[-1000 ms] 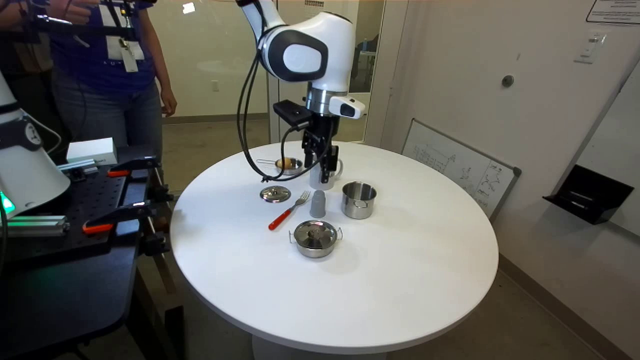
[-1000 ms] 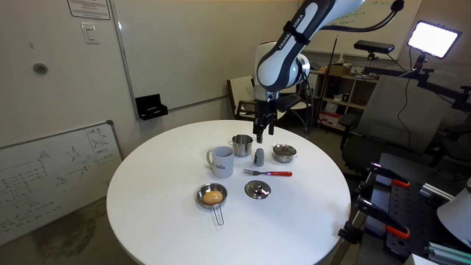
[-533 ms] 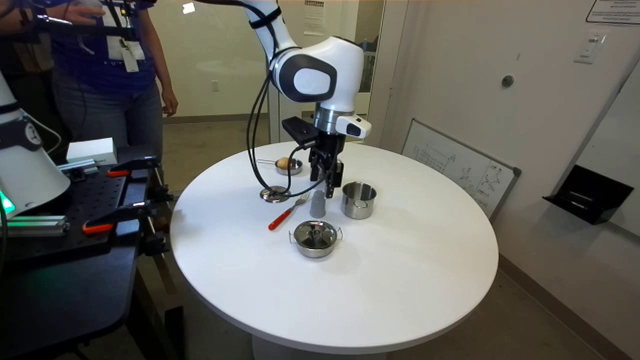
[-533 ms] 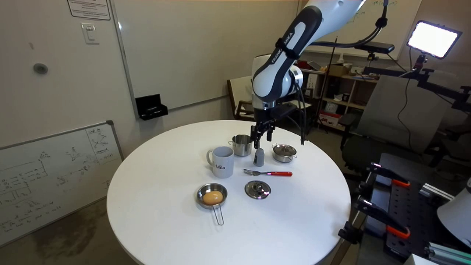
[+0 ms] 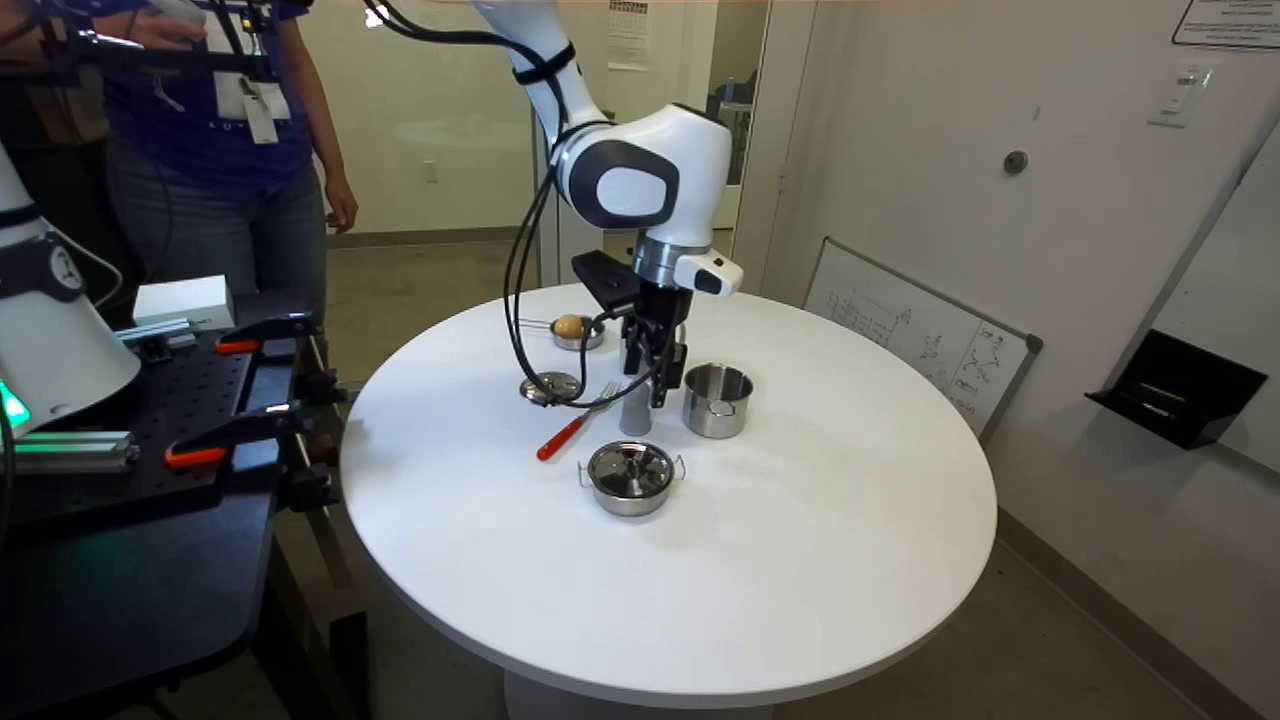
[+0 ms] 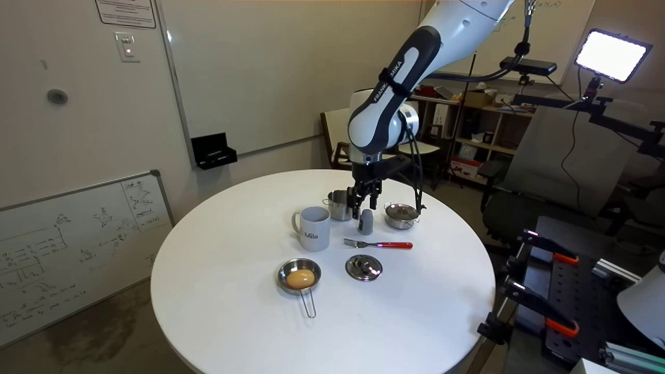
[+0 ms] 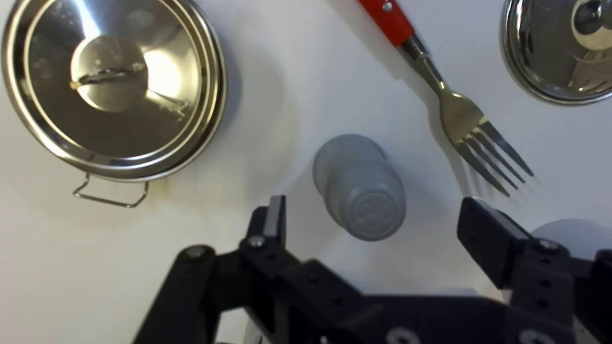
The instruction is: Put the salt and pepper shaker in the mug
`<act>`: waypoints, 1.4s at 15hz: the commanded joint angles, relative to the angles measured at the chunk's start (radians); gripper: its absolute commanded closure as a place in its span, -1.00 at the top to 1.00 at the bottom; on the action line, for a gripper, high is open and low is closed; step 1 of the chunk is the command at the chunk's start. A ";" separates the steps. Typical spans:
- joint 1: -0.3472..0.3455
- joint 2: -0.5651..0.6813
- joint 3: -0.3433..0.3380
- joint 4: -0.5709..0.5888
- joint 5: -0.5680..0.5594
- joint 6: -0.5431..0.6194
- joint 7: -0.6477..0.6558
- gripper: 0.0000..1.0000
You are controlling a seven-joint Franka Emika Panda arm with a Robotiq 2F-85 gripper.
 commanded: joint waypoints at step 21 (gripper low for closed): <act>0.031 -0.134 0.044 0.041 -0.023 -0.147 -0.051 -0.67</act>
